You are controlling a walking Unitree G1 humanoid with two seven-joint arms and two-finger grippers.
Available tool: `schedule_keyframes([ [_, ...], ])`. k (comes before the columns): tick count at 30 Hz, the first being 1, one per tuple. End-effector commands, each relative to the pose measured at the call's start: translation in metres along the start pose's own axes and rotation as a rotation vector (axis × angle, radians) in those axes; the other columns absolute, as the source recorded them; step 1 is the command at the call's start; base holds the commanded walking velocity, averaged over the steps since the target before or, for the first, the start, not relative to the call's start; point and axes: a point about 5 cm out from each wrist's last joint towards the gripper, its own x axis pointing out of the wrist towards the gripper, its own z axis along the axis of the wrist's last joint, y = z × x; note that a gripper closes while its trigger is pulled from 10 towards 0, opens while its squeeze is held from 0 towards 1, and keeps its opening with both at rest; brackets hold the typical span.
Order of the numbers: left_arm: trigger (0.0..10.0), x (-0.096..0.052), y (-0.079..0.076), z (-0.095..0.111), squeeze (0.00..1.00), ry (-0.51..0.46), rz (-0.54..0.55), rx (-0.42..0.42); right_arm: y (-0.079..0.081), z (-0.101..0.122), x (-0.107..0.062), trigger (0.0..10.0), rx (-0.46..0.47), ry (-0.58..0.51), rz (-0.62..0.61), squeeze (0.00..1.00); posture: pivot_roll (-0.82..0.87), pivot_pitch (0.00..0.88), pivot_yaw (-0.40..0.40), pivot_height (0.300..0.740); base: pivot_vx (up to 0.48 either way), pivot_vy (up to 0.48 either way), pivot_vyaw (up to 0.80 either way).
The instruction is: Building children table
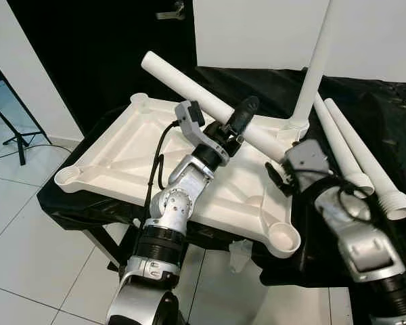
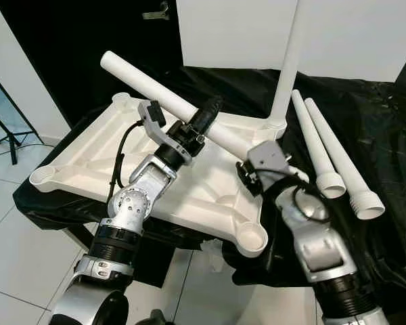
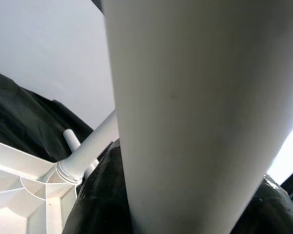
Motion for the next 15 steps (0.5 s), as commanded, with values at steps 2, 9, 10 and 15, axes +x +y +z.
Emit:
schedule_keyframes([
  [2,0.0,0.007,-0.029,-0.008,0.00,0.005,-0.306,-0.038,0.008,-0.002,0.002,4.9,0.028,0.019,0.092,0.00,0.07,0.000,0.042,0.740,0.000,0.000,0.00],
  [9,2.0,0.007,-0.027,-0.008,0.00,0.010,-0.277,-0.012,0.016,-0.011,0.000,0.0,0.076,0.076,0.128,0.00,0.08,0.000,0.042,0.740,0.000,0.000,0.00],
  [10,2.0,0.007,-0.027,-0.008,0.00,0.012,-0.272,-0.008,0.016,-0.011,0.000,0.0,0.079,0.078,0.127,0.00,0.08,0.000,0.042,0.740,0.000,0.000,0.00],
  [15,10.0,0.010,-0.025,-0.006,0.00,0.007,-0.245,0.020,0.008,-0.008,0.001,0.0,0.123,0.080,0.061,0.00,0.08,0.000,0.051,0.740,0.000,0.000,0.00],
])
